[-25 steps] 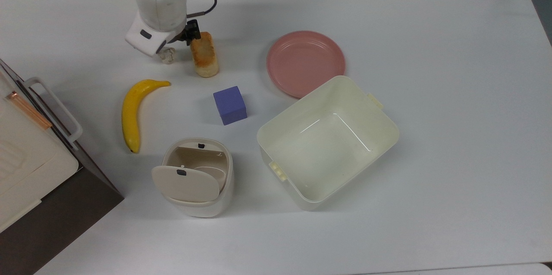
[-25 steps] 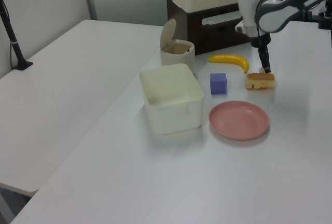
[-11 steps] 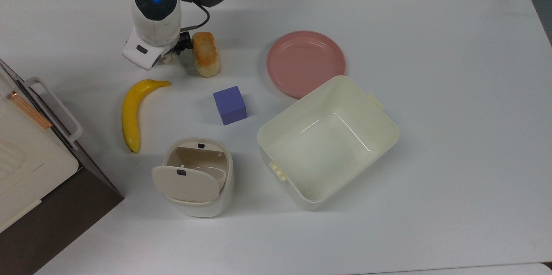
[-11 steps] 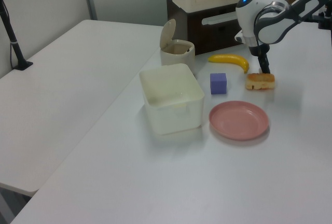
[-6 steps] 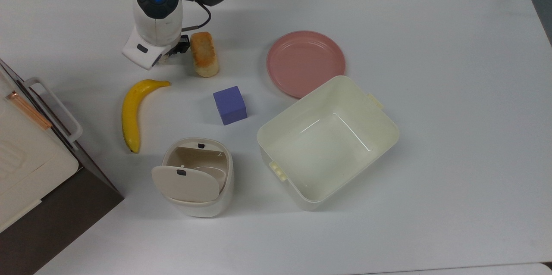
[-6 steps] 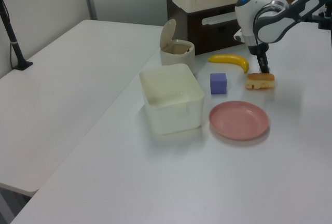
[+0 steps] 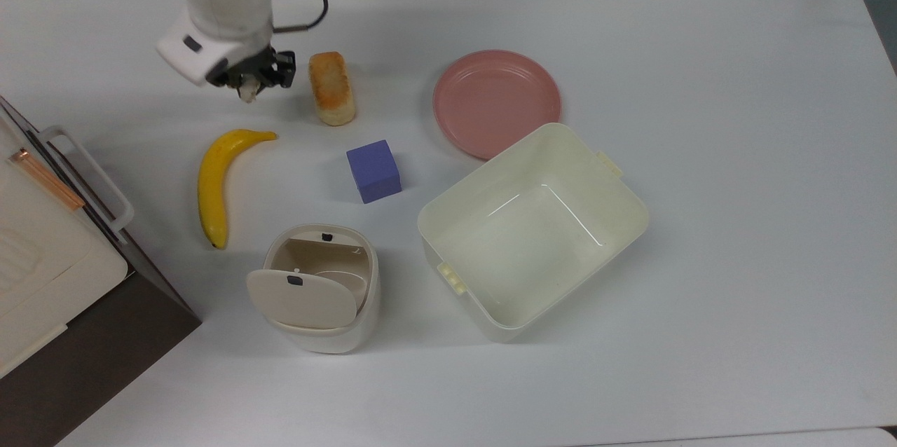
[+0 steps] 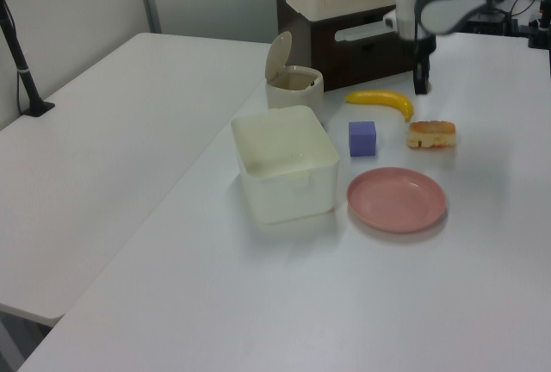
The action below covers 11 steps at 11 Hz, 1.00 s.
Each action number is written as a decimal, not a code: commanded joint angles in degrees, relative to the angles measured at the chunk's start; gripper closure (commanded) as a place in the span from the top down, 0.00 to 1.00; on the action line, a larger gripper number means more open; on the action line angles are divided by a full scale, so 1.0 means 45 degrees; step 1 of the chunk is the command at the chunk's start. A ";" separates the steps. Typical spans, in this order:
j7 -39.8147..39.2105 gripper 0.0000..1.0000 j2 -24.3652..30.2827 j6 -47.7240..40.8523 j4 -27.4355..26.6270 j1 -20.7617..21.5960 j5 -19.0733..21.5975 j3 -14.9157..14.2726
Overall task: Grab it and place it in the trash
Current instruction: 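Lift the paper ball and carry it over the small trash can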
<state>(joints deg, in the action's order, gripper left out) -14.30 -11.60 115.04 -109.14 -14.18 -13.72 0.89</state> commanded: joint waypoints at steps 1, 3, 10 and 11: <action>0.0053 0.00 0.0779 -0.1479 0.1067 0.0084 0.1382 -0.0042; 0.0053 0.00 0.1210 -0.2337 0.1789 0.0240 0.2263 -0.0023; 0.1867 0.00 0.1152 -0.2110 0.3803 0.2192 0.2872 0.0036; 0.2024 0.00 0.1036 -0.1643 0.3921 0.2271 0.2872 0.0036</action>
<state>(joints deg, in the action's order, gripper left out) -7.31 -6.30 104.66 -93.55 -5.03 -1.89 1.63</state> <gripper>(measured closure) 0.837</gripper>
